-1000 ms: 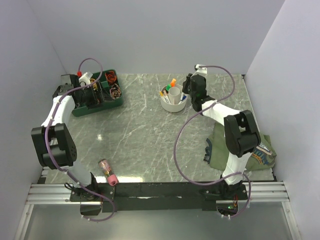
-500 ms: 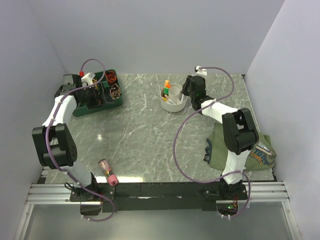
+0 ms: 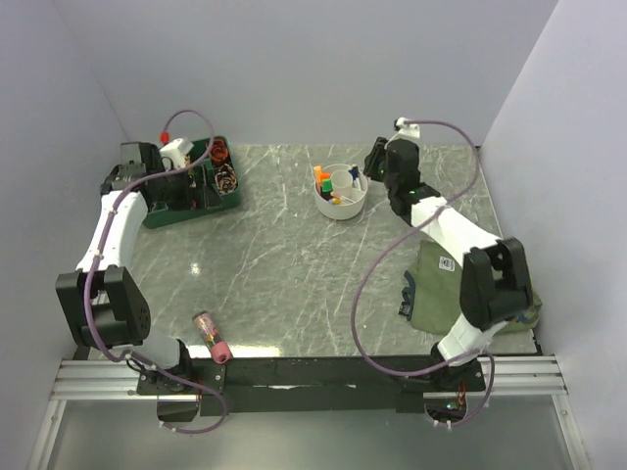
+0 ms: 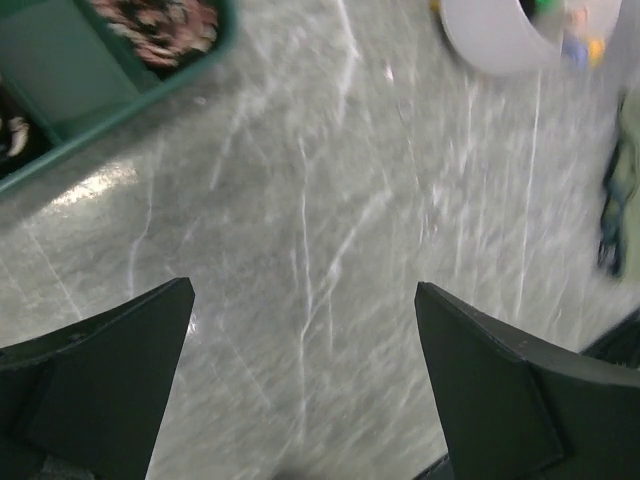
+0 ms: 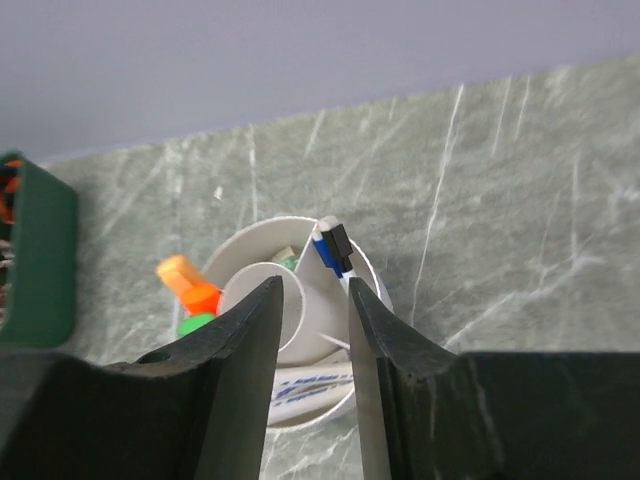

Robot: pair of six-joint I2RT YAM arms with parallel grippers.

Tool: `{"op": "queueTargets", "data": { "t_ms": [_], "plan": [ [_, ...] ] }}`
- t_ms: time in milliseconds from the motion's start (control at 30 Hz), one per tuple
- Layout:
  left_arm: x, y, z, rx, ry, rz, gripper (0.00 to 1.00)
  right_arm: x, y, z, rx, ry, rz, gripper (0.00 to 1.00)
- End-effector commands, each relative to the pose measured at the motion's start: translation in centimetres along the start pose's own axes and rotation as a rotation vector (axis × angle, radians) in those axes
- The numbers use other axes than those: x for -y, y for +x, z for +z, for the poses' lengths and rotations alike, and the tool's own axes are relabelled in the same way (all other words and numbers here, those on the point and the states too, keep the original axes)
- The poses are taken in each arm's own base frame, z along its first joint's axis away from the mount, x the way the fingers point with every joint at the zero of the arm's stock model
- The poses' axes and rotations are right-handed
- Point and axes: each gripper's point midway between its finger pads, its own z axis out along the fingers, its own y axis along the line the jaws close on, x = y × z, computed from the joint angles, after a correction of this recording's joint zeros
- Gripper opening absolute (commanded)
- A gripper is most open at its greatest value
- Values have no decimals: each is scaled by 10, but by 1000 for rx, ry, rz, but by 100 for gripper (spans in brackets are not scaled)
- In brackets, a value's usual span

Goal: Sort the stationery into containers
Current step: Place the pen in the storage box, then pick up the stationery from the corner of the board.

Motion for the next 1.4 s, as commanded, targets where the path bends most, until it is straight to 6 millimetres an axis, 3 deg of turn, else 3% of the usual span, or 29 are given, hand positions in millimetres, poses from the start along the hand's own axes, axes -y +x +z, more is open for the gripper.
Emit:
{"op": "queueTargets", "data": {
  "t_ms": [0, 33, 67, 100, 133, 167, 233, 300, 367, 400, 467, 600, 733, 867, 1033, 1367],
  "plan": [
    [38, 23, -28, -143, 129, 360, 99, -12, -37, -45, 24, -86, -84, 42],
    [31, 32, -32, -180, 122, 485, 100, -17, -39, -56, 19, -132, -135, 44],
    [36, 52, -43, -247, 163, 543, 99, -15, -23, -61, -26, -152, -165, 47],
    [33, 63, -45, -281, 176, 618, 99, -28, -13, -71, -63, -246, -181, 48],
    [17, 68, -47, -320, 109, 668, 99, -32, -14, -82, -64, -280, -196, 49],
    [12, 74, -48, -345, 94, 678, 99, -36, -3, -89, -99, -332, -210, 49],
    [4, 101, -57, -463, 109, 687, 99, -66, 14, -122, -166, -584, -302, 51],
    [-1, 125, -64, -530, 117, 685, 99, -83, 38, -152, -235, -765, -381, 52],
    [-2, 133, -79, -519, 132, 862, 99, -88, 53, -174, -257, -849, -476, 53],
    [-6, 147, -83, -540, 179, 1011, 99, -87, 56, -176, -260, -837, -493, 54],
    [-3, 152, -98, -496, 183, 1250, 99, -80, 61, -178, -280, -811, -501, 54],
    [5, 183, -97, -440, 385, 1768, 100, -72, 69, -175, -291, -777, -518, 54],
    [16, 208, -91, -406, 515, 1954, 100, -69, 67, -176, -274, -763, -533, 55],
    [12, 230, -85, -414, 602, 2044, 99, -64, 69, -180, -271, -750, -551, 55],
    [26, 253, -79, -382, 723, 2122, 100, -55, 77, -188, -272, -732, -555, 56],
    [50, 286, -76, -399, 921, 2052, 98, -47, 77, -186, -275, -700, -560, 57]
  ]
}}
